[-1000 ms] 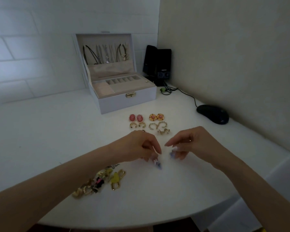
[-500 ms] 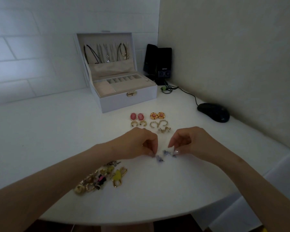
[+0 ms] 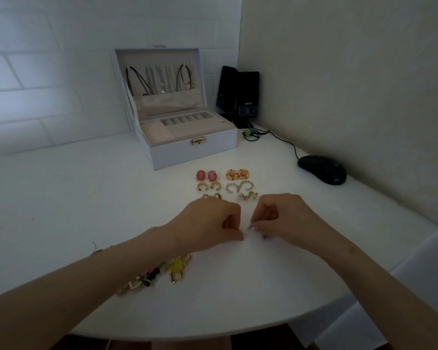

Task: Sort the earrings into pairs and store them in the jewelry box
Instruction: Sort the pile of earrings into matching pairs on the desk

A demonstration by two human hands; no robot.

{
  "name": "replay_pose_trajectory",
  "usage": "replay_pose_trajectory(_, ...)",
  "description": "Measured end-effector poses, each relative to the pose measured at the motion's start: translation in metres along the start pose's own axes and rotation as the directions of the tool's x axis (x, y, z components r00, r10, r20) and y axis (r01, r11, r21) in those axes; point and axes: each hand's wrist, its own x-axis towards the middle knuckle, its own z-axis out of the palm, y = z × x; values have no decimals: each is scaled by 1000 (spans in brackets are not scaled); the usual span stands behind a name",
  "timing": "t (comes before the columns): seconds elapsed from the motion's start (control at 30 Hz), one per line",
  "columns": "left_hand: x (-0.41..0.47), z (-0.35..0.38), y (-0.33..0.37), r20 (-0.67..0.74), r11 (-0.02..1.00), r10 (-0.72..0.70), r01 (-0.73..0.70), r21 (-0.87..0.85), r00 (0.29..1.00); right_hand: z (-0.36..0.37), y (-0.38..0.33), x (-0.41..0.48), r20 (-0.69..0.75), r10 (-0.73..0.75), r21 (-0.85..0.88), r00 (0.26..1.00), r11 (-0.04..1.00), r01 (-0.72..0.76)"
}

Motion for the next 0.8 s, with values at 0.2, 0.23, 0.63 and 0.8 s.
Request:
replay_pose_trajectory(0.2, -8, -18, 12, -39, 897, -141, 111, -428, 989, -18, -10, -7, 14, 19, 255, 1000, 967, -22)
replay_pose_trajectory(0.23, -8, -21, 15, 7, 859, -150, 134, -495, 989, -21, -12, -9, 34, 10, 282, 999, 959, -19)
replay_pose_trajectory(0.63, -15, -24, 20, 383, 742, -205, 398, -540, 901, -30, -16, -14, 322, 20, 372, 946, 917, -146)
replay_pose_trajectory(0.8, 4, 3, 12, 222, 754, -334, 401, -520, 916, -11, -2, -2, 183, 143, 290, 973, 937, -192)
